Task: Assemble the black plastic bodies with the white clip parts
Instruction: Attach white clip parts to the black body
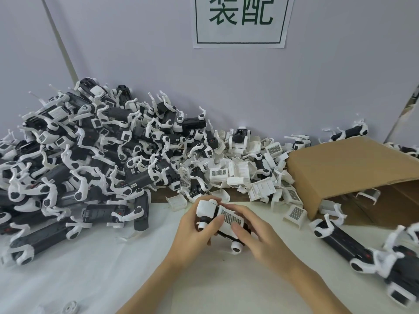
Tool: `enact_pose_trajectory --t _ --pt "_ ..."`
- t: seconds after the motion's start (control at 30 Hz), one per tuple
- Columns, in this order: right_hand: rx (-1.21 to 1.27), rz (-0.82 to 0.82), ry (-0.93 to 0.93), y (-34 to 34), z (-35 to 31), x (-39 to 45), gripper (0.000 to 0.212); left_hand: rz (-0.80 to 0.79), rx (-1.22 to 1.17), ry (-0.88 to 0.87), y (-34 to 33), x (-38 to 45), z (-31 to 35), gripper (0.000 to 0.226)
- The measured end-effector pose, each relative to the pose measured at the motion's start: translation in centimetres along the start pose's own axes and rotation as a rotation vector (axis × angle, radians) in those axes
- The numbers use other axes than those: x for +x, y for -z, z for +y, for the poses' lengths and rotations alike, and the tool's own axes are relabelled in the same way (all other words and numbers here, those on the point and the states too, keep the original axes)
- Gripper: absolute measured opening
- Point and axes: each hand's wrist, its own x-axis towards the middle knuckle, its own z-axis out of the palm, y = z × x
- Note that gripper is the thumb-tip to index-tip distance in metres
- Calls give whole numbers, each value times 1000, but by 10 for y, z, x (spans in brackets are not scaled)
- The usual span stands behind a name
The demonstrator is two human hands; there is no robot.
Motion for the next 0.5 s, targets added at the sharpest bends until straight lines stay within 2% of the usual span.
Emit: enact_pose_trajectory --t 0.1,0.17,0.23,0.27,0.3,0.37,0.43,0.5 --pt "65 -28 -96 6 -2 3 29 -25 10 -10 -1 -1 0 40" --pt "90 -137 -175 14 -6 2 22 -50 36 -38 -1 -3 1 46" --pt "115 -213 -193 21 -10 1 17 -48 104 -95 -2 -5 2 52" --pt "134 -199 -188 21 -11 0 16 -25 140 -136 -3 -6 3 57" --pt "120 -141 -172 20 -13 0 17 13 173 -182 -4 -7 3 60" --pt "-72 46 -97 14 -11 2 23 99 244 -265 -5 -4 6 61" --pt "-330 183 25 3 -8 4 33 127 301 -303 -5 -2 7 49" --pt "-475 255 150 2 -5 5 40 123 341 -308 -3 -1 3 40"
